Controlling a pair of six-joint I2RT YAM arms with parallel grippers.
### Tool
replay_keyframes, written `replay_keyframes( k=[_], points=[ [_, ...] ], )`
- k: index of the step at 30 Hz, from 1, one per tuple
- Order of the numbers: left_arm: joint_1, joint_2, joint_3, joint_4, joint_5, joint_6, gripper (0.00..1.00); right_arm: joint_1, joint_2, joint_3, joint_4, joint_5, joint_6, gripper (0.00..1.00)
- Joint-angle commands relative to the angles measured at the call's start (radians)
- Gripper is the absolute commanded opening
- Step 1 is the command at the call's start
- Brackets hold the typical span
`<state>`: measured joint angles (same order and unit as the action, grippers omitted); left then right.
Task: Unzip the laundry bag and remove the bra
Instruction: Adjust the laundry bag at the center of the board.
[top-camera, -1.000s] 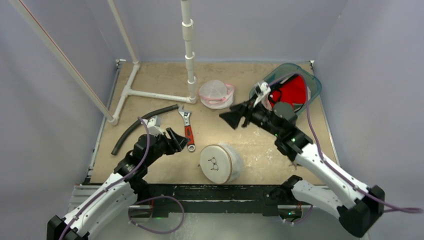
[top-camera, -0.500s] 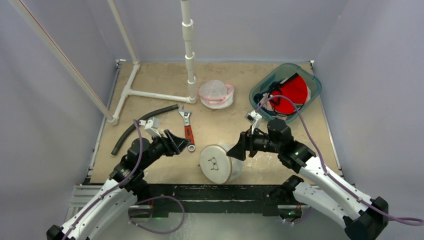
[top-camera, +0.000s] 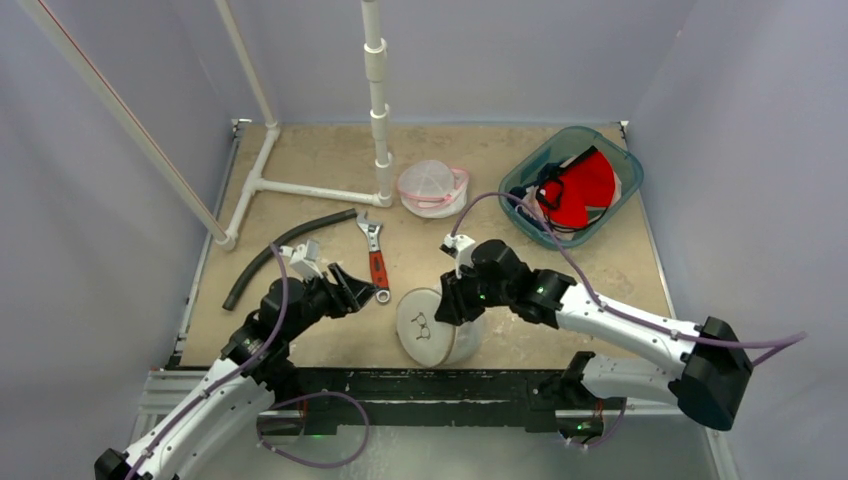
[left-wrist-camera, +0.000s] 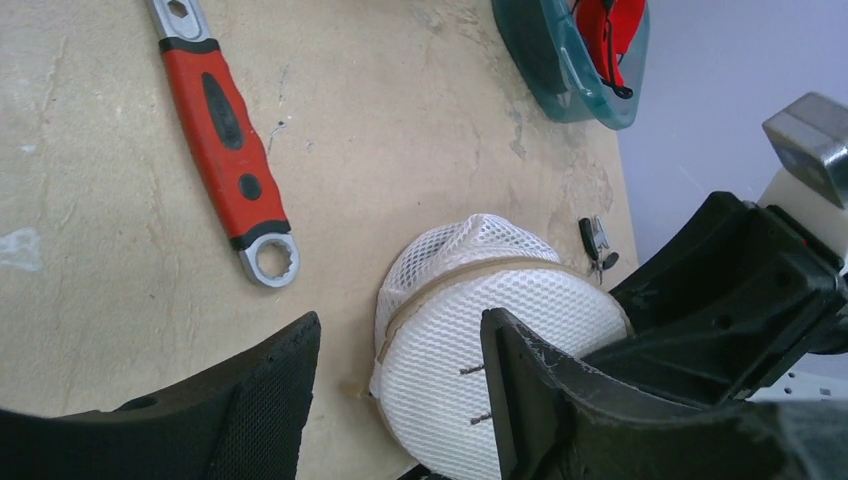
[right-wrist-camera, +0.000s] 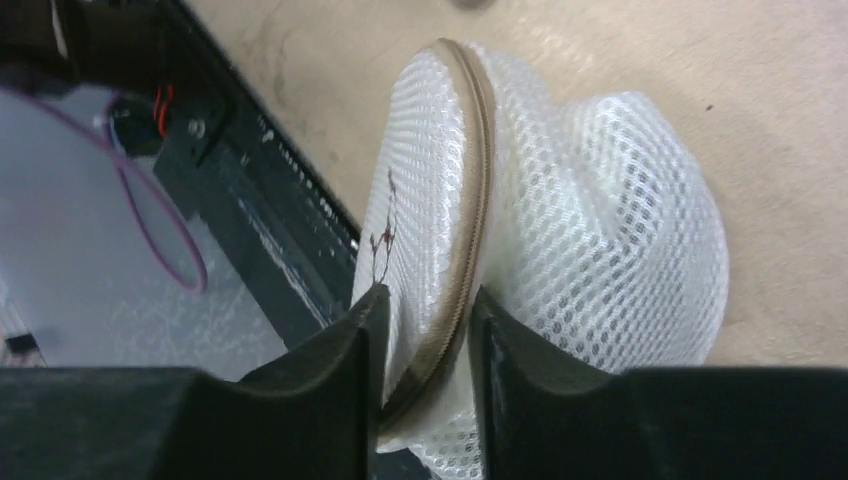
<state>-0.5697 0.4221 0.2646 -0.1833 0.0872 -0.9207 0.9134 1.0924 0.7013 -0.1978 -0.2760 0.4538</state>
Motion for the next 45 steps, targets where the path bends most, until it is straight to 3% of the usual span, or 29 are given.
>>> replay_keyframes(
  k=[1,4,7,10,15,19,21,26,32,40,45],
  points=[
    [0.001,-0.060,0.047,-0.091,-0.054,-0.021,0.59,0.003,0.044,0.110,-0.046,0.129,-0.071,0.26],
    [0.001,-0.093,0.056,-0.123,-0.070,-0.024,0.58,0.002,0.029,0.145,-0.083,0.135,-0.041,0.00],
    [0.001,-0.097,0.058,-0.115,-0.065,-0.030,0.58,-0.008,-0.024,0.147,-0.050,0.193,0.013,0.00],
    [0.001,-0.080,0.060,-0.068,-0.043,-0.033,0.59,-0.030,-0.094,0.089,0.071,0.148,0.042,0.00],
    [0.002,-0.040,0.106,0.077,0.046,0.007,0.61,-0.158,-0.140,0.018,0.231,-0.244,-0.062,0.00],
    [0.002,0.047,0.275,0.064,0.093,0.143,0.81,-0.216,-0.139,0.018,0.276,-0.466,-0.081,0.00],
    [0.002,0.120,0.368,0.046,0.191,0.236,0.84,-0.216,-0.142,0.027,0.272,-0.522,-0.090,0.00],
    [0.003,0.339,0.581,-0.130,0.501,0.439,0.79,-0.217,-0.201,0.030,0.260,-0.615,-0.086,0.00],
    [0.001,0.393,0.635,-0.192,0.776,0.592,0.76,-0.216,-0.281,0.052,0.199,-0.613,-0.142,0.00],
    [-0.066,0.417,0.588,-0.099,0.913,0.549,0.64,-0.215,-0.290,0.092,0.141,-0.642,-0.191,0.00],
    [-0.105,0.448,0.562,-0.102,0.884,0.542,0.57,-0.203,-0.235,0.123,0.124,-0.650,-0.220,0.00]
  ],
)
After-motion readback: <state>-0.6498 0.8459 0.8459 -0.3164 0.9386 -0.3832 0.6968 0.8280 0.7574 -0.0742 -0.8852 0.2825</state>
